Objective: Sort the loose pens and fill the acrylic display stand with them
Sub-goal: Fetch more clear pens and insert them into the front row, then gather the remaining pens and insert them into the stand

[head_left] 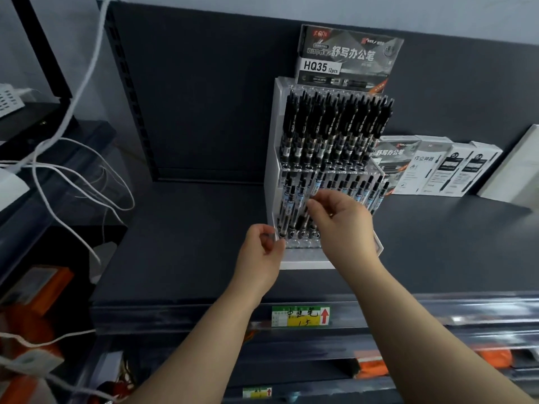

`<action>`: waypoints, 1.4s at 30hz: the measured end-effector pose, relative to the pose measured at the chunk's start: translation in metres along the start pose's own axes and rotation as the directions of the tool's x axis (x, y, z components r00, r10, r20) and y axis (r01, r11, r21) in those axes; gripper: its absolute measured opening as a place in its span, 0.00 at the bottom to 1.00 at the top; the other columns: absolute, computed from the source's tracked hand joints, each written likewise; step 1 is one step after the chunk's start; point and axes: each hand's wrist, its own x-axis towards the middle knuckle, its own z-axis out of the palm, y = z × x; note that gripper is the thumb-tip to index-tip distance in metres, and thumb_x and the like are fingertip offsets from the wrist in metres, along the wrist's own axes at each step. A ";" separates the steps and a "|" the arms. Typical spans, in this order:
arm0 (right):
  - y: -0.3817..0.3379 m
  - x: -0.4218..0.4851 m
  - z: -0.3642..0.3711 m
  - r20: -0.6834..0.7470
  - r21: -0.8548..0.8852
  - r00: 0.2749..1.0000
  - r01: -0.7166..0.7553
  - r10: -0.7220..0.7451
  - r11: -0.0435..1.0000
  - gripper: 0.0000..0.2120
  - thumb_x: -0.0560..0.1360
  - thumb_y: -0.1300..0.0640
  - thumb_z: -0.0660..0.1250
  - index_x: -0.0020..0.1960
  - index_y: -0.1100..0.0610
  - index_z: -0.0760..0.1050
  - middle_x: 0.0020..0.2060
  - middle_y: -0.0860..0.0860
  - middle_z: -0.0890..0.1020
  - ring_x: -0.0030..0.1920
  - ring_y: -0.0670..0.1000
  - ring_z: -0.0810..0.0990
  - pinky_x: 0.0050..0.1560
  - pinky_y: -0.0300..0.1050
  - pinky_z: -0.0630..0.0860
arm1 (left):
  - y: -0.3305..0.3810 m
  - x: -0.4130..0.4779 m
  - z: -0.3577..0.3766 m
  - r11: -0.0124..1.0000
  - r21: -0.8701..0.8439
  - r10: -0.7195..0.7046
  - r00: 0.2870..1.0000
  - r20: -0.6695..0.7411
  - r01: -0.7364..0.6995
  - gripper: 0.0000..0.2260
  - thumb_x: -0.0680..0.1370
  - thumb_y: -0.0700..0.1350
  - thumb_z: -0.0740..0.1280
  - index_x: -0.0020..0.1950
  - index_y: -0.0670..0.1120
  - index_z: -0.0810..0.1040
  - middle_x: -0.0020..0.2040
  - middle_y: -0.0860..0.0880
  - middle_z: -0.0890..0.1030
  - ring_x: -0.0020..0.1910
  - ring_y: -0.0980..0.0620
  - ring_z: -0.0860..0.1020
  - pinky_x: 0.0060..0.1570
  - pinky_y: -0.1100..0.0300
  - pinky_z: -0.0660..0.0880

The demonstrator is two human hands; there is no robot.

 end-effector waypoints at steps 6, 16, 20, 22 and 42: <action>0.019 -0.007 0.015 0.132 -0.162 0.991 0.012 0.010 0.987 0.06 0.77 0.56 0.65 0.50 0.56 0.79 0.30 0.45 0.77 0.27 0.42 0.71 0.27 0.30 0.69 | -0.001 0.001 0.001 1.000 -0.002 0.015 1.000 0.006 -0.015 0.06 0.78 0.41 0.64 0.49 0.51 0.68 0.39 0.50 0.70 0.35 0.56 0.69 0.32 0.72 0.66; 0.019 -0.006 0.017 0.176 -0.205 0.984 0.051 -0.014 0.977 0.08 0.78 0.57 0.63 0.52 0.58 0.78 0.33 0.47 0.78 0.32 0.44 0.75 0.34 0.33 0.71 | 0.000 -0.001 0.002 1.000 0.007 -0.006 0.999 -0.039 0.006 0.05 0.77 0.42 0.65 0.49 0.49 0.69 0.39 0.49 0.72 0.36 0.55 0.71 0.34 0.68 0.68; 0.019 -0.003 0.009 0.216 -0.145 0.976 0.025 0.007 0.989 0.09 0.76 0.54 0.65 0.54 0.56 0.78 0.35 0.43 0.77 0.34 0.41 0.75 0.35 0.28 0.71 | 0.011 -0.015 0.002 0.989 0.030 0.148 0.947 -0.285 -0.146 0.04 0.78 0.43 0.64 0.45 0.49 0.70 0.35 0.50 0.72 0.30 0.62 0.71 0.31 0.69 0.69; 0.020 -0.002 0.000 0.233 -0.095 0.972 0.007 0.016 0.995 0.12 0.75 0.53 0.67 0.57 0.56 0.77 0.39 0.44 0.78 0.41 0.44 0.78 0.45 0.36 0.76 | 0.026 -0.021 0.005 0.963 0.046 0.264 0.890 -0.372 -0.266 0.06 0.79 0.42 0.63 0.43 0.51 0.69 0.34 0.52 0.71 0.29 0.62 0.70 0.31 0.70 0.69; 0.239 -0.004 -0.409 0.098 -0.392 0.994 0.078 -0.043 0.917 0.23 0.77 0.47 0.63 0.70 0.51 0.67 0.68 0.45 0.69 0.68 0.46 0.66 0.65 0.38 0.64 | 0.122 -0.072 0.406 0.644 0.555 0.371 0.850 0.374 -0.526 0.20 0.77 0.49 0.65 0.69 0.52 0.69 0.66 0.54 0.70 0.64 0.53 0.68 0.62 0.56 0.68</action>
